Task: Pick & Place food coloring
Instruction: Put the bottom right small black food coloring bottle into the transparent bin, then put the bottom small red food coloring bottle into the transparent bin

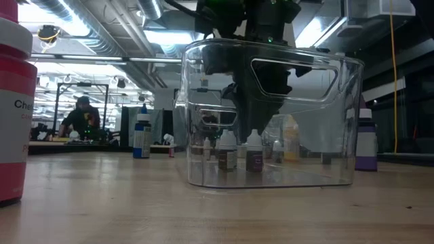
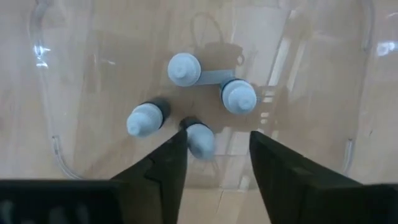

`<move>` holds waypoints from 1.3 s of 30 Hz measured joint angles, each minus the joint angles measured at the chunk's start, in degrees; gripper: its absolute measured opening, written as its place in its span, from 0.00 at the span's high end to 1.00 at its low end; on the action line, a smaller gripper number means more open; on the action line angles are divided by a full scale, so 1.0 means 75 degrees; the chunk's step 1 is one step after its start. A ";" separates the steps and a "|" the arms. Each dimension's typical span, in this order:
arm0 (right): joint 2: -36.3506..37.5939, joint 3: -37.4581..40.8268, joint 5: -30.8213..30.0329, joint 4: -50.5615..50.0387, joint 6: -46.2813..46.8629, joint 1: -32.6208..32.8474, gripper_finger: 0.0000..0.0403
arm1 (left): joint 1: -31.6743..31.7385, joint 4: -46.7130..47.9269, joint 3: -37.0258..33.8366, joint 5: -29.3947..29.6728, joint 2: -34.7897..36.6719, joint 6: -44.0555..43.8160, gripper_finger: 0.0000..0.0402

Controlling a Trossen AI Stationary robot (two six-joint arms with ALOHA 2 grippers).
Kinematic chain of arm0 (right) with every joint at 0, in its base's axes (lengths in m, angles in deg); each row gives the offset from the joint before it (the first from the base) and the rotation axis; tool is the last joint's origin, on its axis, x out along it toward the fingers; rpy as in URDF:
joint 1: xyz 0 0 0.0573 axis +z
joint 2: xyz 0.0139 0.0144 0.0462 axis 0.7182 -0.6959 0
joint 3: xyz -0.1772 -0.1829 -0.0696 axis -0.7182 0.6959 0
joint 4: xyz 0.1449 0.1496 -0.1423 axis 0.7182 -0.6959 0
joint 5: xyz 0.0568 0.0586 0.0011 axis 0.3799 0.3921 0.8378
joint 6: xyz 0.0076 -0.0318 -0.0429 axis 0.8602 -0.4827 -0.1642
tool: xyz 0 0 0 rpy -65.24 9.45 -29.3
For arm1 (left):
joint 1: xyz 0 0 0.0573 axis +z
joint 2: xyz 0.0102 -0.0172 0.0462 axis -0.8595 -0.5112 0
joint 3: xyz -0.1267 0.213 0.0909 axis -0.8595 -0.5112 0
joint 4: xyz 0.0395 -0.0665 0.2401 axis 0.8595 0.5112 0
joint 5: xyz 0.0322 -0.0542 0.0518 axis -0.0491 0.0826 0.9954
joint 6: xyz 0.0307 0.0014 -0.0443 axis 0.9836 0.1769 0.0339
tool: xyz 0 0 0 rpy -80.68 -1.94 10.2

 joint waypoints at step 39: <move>0.2389 0.0069 -0.1942 -0.1485 0.0093 0.4391 0.67 | 0.0002 0.0560 0.0000 0.0216 0.0002 -0.0184 0.74</move>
